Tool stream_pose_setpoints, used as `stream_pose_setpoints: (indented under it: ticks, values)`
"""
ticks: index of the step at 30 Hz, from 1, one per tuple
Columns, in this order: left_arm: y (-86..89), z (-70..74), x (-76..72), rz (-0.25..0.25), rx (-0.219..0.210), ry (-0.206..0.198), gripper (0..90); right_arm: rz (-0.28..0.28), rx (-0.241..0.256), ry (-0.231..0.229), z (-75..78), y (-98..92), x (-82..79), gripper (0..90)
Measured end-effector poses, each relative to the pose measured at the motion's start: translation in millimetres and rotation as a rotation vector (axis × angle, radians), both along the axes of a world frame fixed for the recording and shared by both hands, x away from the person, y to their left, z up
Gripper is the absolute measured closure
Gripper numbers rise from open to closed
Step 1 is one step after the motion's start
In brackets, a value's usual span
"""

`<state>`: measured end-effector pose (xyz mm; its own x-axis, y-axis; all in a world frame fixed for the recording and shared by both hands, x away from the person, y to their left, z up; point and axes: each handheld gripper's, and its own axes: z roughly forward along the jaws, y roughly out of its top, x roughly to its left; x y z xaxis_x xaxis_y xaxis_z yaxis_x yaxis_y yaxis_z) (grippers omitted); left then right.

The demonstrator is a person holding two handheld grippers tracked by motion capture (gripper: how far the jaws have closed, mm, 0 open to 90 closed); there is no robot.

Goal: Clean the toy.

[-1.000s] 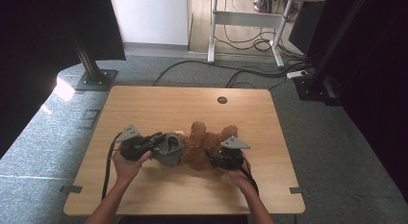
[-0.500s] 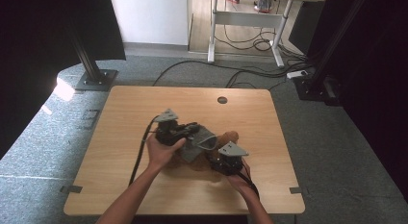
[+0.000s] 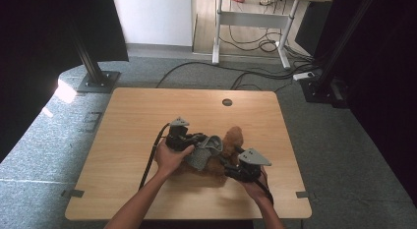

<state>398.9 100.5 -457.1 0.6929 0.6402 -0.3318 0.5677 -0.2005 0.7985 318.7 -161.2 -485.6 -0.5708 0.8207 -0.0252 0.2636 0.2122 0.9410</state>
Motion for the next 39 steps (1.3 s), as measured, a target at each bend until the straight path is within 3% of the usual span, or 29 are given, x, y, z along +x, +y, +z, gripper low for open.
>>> stream_pose_setpoints:
  ticks: [5,10,15,18,22,26,29,31,36,39]
  values:
    - [4.6,-6.1,-14.4,-0.018,-0.035,-0.018,79.3,-0.032,0.030,0.057,6.7,-6.6,18.8,15.2]
    - [11.0,-12.0,-23.9,-0.030,-0.065,-0.019,79.3,0.017,0.054,0.111,8.0,-2.0,28.1,14.4]
    - [13.4,-14.2,-31.2,-0.038,-0.064,-0.033,79.4,0.108,0.108,0.181,-0.1,-1.1,30.3,37.4]
    - [14.5,-14.2,-34.2,-0.033,-0.064,-0.046,79.4,0.130,0.101,0.159,-0.8,0.7,24.8,57.2]
    - [28.1,-7.1,-38.5,-0.003,-0.047,-0.078,79.4,0.093,0.060,0.121,-1.4,2.0,19.2,70.3]
    - [61.7,-3.9,-47.5,0.040,-0.040,-0.080,79.4,0.070,0.047,0.083,-4.9,-1.0,11.7,72.3]
    - [88.0,-10.3,-59.5,0.068,-0.015,-0.078,79.4,0.072,0.047,0.069,-7.4,-5.7,5.8,72.3]
    - [105.2,-17.7,-65.4,0.091,-0.031,-0.059,79.3,0.074,0.058,0.068,-9.4,-8.8,2.7,72.2]
    - [124.9,-29.9,-69.8,0.125,-0.044,-0.024,79.3,0.063,0.061,0.053,-13.1,-9.9,-3.5,71.9]
    - [122.6,-34.4,-73.2,0.118,-0.044,-0.020,79.3,0.067,0.070,0.051,-15.2,-9.9,-5.7,71.8]
